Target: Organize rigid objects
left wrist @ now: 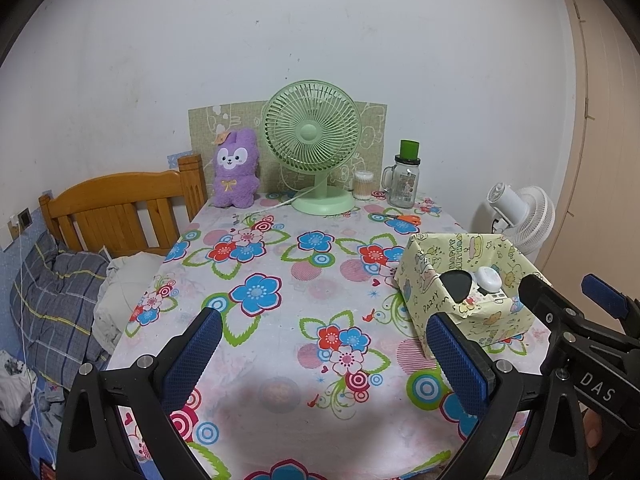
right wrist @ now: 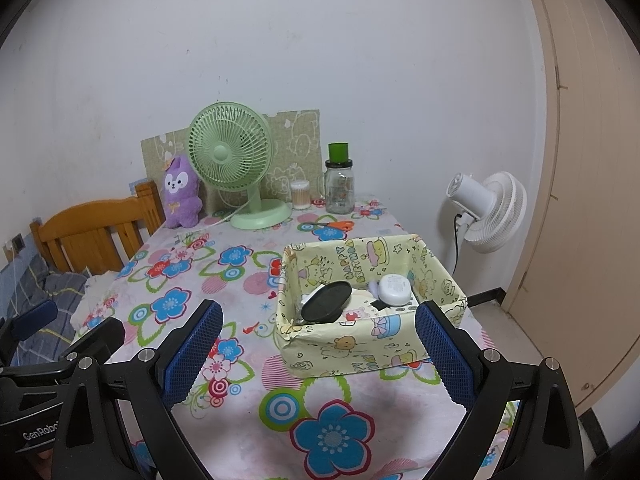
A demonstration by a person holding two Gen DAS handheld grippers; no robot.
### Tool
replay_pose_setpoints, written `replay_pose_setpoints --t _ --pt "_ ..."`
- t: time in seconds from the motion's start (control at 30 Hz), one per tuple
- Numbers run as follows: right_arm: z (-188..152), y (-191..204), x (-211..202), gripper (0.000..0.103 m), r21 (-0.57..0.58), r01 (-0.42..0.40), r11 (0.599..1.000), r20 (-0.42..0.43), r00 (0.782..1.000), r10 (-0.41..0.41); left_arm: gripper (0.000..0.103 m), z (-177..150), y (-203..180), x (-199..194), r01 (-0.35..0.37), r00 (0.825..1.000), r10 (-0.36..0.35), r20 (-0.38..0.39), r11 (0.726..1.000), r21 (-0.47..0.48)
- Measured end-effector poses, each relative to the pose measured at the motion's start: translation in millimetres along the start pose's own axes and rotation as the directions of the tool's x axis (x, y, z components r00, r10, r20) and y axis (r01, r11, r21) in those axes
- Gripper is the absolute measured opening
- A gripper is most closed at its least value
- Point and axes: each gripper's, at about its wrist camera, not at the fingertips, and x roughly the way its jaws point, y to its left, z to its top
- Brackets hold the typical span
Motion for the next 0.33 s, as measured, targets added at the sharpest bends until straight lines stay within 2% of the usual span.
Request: replay_pose_setpoints --t 0.33 --pt "2.2 2.0 10.7 0.099 0.004 0.013 1.000 -0.009 1.000 -0.013 0.103 4.1 -0.2 13.7 0.013 1.000 -0.013 -0.006 1.000 0.008"
